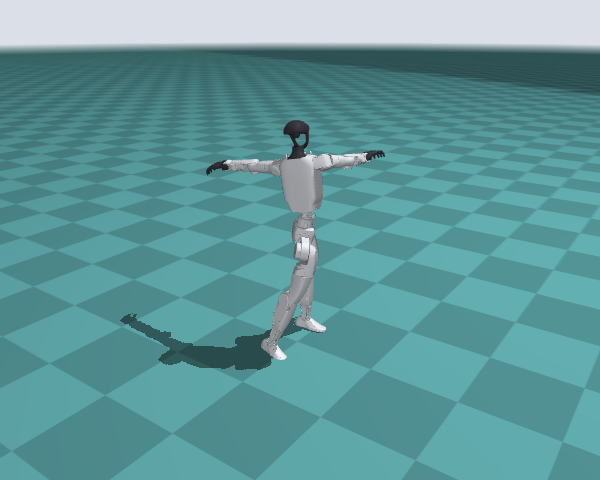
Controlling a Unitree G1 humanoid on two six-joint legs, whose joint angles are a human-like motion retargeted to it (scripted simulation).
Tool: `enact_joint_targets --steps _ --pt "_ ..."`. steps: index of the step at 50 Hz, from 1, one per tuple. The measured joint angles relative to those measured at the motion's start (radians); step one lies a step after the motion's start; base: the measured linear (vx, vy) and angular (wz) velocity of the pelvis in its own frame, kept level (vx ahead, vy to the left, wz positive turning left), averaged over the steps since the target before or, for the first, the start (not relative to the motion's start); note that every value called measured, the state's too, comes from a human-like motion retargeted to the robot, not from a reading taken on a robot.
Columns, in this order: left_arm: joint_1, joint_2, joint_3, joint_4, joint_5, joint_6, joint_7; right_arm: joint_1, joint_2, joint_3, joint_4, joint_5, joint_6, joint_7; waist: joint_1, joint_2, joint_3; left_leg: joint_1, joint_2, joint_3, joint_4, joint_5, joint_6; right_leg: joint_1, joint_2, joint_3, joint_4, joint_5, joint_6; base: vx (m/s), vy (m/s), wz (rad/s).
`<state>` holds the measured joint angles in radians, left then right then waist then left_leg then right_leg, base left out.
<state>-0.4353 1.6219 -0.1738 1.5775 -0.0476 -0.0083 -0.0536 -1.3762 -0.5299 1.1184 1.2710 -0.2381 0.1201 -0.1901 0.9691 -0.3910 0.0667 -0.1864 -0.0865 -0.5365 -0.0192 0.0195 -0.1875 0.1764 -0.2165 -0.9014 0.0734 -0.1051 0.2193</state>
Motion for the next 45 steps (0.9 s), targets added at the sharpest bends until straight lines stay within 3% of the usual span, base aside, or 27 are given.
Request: enact_joint_targets --steps 4,11,18,32,39,45 --pt "0.390 -0.117 0.361 -0.040 -0.029 -0.002 -0.005 -0.103 0.146 0.092 0.015 -0.015 -0.012 0.003 0.026 0.031 0.021 -0.032 -0.024 -0.066 -0.012 0.025 -0.002 0.000 0.004 -0.068 -0.006 0.006 -0.006 0.03 0.07 0.97" --pt "0.591 -0.179 0.550 -0.076 -0.077 -0.008 0.015 -0.184 0.314 0.130 0.015 -0.027 -0.018 -0.011 0.061 0.044 0.042 -0.068 -0.057 -0.138 -0.012 0.047 -0.004 -0.002 0.005 -0.141 -0.005 0.015 -0.013 0.04 0.06 0.63" --pt "0.685 -0.176 0.666 -0.091 -0.122 -0.008 0.035 -0.217 0.372 0.139 0.013 -0.037 -0.016 -0.018 0.047 0.053 0.045 -0.081 -0.067 -0.141 -0.005 0.046 -0.004 -0.012 -0.004 -0.144 0.005 0.021 -0.015 0.01 0.02 0.08" --pt "0.748 -0.175 0.737 -0.140 -0.084 -0.006 0.025 -0.186 0.216 0.142 -0.008 -0.021 -0.016 0.032 -0.121 0.098 0.009 -0.021 -0.020 0.046 0.031 -0.011 0.012 -0.030 -0.032 0.048 0.021 0.027 -0.003 -0.01 0.02 -0.73" --pt "0.677 -0.154 0.669 -0.165 -0.041 -0.011 0.025 -0.171 0.062 0.138 -0.003 -0.002 -0.005 0.024 -0.265 0.150 -0.030 0.056 0.025 0.204 0.034 -0.054 0.006 -0.044 -0.045 0.210 0.038 0.025 0.009 -0.03 0.01 -1.24" --pt "0.539 -0.143 0.531 -0.199 0.000 -0.022 0.034 -0.122 -0.127 0.118 -0.011 0.029 -0.004 0.053 -0.421 0.219 -0.070 0.144 0.059 0.340 0.008 -0.077 -0.002 -0.055 -0.050 0.350 0.053 0.020 0.010 -0.03 0.01 -1.23"
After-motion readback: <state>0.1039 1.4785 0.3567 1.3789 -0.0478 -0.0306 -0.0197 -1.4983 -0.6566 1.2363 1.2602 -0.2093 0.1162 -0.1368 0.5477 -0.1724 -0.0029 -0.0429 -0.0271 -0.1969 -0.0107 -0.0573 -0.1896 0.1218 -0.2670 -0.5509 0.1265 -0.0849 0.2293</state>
